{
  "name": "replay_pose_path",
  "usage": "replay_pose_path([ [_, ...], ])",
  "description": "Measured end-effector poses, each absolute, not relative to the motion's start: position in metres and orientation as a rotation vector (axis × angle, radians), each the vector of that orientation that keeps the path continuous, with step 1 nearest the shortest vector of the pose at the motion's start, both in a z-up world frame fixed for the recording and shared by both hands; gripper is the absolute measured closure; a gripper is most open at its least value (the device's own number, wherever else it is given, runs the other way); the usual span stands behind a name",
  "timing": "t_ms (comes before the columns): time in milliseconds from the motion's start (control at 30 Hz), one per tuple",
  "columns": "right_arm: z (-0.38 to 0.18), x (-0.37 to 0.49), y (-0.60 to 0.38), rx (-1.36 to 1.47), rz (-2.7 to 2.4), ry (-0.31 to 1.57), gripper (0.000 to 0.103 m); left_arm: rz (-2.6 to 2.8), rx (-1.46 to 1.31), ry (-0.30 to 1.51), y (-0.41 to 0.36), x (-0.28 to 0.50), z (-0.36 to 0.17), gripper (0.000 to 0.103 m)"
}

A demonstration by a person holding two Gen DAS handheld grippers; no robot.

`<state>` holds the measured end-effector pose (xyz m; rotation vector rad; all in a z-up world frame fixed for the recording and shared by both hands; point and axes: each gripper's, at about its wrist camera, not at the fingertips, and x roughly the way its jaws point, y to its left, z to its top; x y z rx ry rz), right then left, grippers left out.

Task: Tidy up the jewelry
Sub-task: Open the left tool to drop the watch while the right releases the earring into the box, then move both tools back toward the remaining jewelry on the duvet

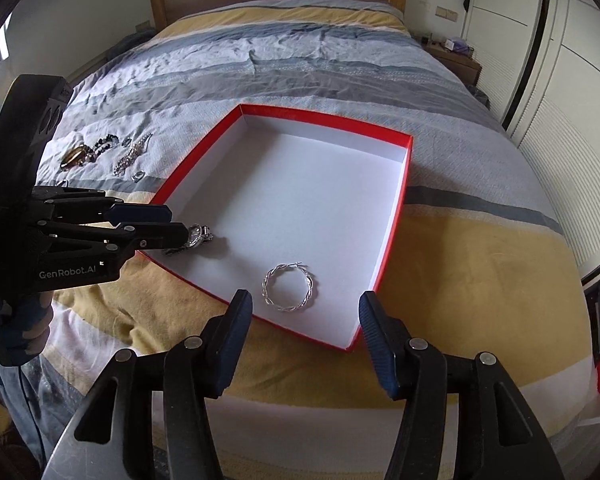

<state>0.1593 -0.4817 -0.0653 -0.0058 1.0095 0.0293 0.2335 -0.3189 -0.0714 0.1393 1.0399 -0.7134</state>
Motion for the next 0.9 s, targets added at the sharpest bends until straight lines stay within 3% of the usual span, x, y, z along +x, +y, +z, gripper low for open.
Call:
replay_pose_path([
  [367, -0.008, 0.085, -0.451, 0.088, -0.049, 0.892, 0.045, -0.614, 0.132, 0.884, -0.247, 0.172, 0.010, 0.073],
  [900, 0.081, 0.000, -0.330, 0.092, -0.003, 0.704, 0.042, -0.405, 0.018, 0.717, -0.065, 0.065, 0.084, 0.073],
])
